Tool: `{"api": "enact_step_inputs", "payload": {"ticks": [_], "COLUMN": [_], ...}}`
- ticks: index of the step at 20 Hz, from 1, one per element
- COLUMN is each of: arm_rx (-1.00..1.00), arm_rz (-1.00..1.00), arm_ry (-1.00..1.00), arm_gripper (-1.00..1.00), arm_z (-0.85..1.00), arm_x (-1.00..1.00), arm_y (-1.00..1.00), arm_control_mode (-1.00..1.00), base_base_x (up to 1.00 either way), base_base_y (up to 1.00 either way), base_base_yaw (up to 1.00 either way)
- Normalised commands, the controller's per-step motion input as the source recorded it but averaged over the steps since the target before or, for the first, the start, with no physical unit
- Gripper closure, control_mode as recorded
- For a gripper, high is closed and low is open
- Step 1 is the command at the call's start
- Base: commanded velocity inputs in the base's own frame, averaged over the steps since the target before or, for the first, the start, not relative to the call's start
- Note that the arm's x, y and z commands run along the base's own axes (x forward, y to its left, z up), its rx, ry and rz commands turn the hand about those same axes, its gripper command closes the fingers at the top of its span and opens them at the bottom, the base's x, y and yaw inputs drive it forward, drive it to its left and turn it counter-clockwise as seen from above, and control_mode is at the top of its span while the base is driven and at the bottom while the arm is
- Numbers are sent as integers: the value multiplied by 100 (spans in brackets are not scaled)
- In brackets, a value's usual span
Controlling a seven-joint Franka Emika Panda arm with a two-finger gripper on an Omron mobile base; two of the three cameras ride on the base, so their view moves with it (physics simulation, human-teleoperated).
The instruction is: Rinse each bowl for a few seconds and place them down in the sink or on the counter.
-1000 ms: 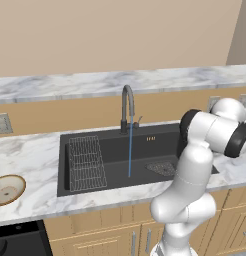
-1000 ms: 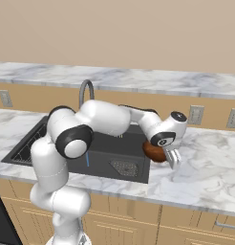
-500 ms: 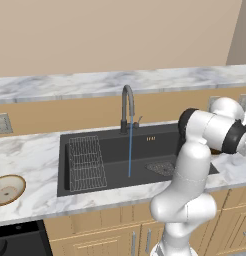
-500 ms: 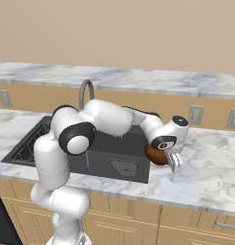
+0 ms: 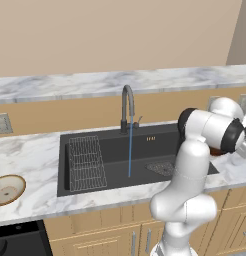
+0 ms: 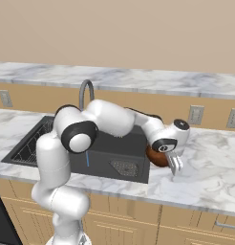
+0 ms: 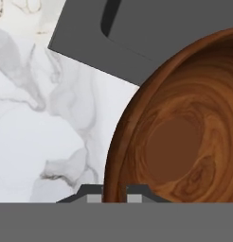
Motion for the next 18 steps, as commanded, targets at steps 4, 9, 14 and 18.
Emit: {"api": "enact_step_inputs", "payload": {"ticks": [4,9,14,18], "arm_rx": [0,0,0,-1], "arm_rz": [-3,-3,-3,-2], "arm_ry": [0,0,0,0], "arm_gripper": [100,100,-100,-100], "arm_z": [-12,-11,-4,12], "arm_x": [0,0,0,0], "arm_y": [0,0,0,0], "arm_control_mode": [-100,-100,-100,-100], "base_base_x": [0,0,0,0], "base_base_y": [0,0,0,0], "base_base_yaw": [0,0,0,0]}}
